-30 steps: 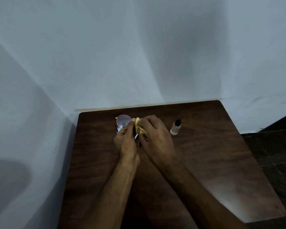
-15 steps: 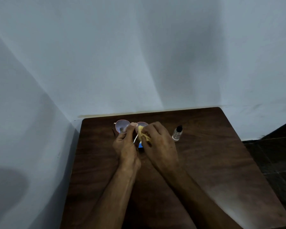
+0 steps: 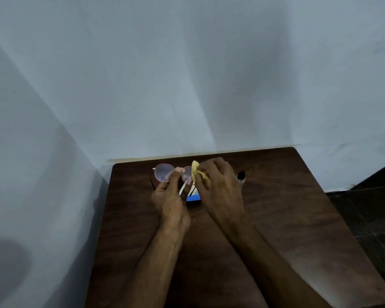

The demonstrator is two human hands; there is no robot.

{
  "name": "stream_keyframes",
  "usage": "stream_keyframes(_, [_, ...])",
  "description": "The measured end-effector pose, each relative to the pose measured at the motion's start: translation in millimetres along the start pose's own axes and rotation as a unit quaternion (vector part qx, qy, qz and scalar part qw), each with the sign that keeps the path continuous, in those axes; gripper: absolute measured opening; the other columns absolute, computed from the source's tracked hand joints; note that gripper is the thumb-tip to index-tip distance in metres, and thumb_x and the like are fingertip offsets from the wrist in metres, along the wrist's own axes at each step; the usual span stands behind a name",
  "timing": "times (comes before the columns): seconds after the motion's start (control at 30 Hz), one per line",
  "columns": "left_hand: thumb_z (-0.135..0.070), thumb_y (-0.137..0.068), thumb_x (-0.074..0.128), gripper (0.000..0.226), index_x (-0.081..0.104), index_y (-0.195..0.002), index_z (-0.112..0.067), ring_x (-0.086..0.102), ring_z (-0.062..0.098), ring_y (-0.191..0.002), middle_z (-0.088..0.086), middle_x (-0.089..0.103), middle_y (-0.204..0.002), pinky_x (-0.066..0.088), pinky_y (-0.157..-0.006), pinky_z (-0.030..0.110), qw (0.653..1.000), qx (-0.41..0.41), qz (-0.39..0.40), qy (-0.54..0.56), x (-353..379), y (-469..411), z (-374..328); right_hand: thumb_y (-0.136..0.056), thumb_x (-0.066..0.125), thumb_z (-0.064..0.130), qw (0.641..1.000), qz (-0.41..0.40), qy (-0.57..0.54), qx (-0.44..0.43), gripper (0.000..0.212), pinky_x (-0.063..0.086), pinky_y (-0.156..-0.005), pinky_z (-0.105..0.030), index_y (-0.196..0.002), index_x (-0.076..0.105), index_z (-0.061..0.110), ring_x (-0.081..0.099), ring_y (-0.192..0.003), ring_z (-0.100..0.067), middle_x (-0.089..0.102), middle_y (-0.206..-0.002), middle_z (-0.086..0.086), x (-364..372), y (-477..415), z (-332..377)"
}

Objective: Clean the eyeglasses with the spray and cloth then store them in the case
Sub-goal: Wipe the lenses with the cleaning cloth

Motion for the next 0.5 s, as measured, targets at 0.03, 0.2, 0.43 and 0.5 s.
stream_keyframes(0.03, [-0.007, -0.093, 0.075, 0.004, 0.077, -0.090, -0.005, 0.074, 0.014, -0.072, 0.001, 0.076, -0.077, 0.061, -0.067, 0.028, 1.000, 0.000, 0.002, -0.001, 0.8, 1.3, -0.9, -0.090, 0.076, 0.019, 1.000, -0.009, 0.004, -0.005, 0.021, 0.056, -0.077, -0.035, -0.108, 0.067, 0.012, 0.060, -0.101, -0.022, 0.064, -0.112, -0.007, -2.0, -4.9, 2.1])
stream_keyframes(0.2, [-0.012, -0.094, 0.076, 0.007, 0.077, -0.090, -0.007, 0.075, 0.017, -0.074, 0.005, 0.079, -0.082, 0.061, -0.065, 0.028, 1.000, -0.018, -0.005, 0.015, 4.6, 3.8, -3.1, -0.094, 0.068, 0.024, 0.996, 0.021, -0.001, -0.082, 0.024, 0.054, -0.078, -0.033, -0.116, 0.064, 0.015, 0.056, -0.103, -0.018, 0.059, -0.116, -0.002, 0.4, 6.0, 27.1])
stream_keyframes(0.43, [-0.008, -0.094, 0.074, 0.008, 0.077, -0.086, -0.007, 0.074, 0.016, -0.077, 0.003, 0.077, -0.080, 0.061, -0.068, 0.028, 1.000, -0.009, 0.012, 0.021, 6.2, 9.2, -9.4, -0.093, 0.072, 0.021, 0.999, -0.029, -0.008, -0.036, 0.016, 0.057, -0.076, -0.036, -0.105, 0.066, 0.013, 0.060, -0.098, -0.020, 0.064, -0.109, -0.005, -6.6, -8.2, 13.9])
stream_keyframes(0.5, [-0.010, -0.095, 0.074, 0.007, 0.078, -0.089, -0.008, 0.075, 0.018, -0.079, 0.005, 0.079, -0.085, 0.061, -0.066, 0.027, 0.999, -0.020, 0.001, 0.033, 5.9, 11.0, -9.5, -0.096, 0.068, 0.023, 0.996, 0.003, -0.019, -0.085, 0.016, 0.054, -0.080, -0.033, -0.109, 0.066, 0.014, 0.057, -0.102, -0.018, 0.063, -0.113, -0.003, -5.0, -5.8, 27.8])
Point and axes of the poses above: each hand's wrist, its own y-axis away from the middle knuckle, its own x-axis out of the palm, z = x × y, the point moved 6 cm from there along -y, towards the middle knuckle
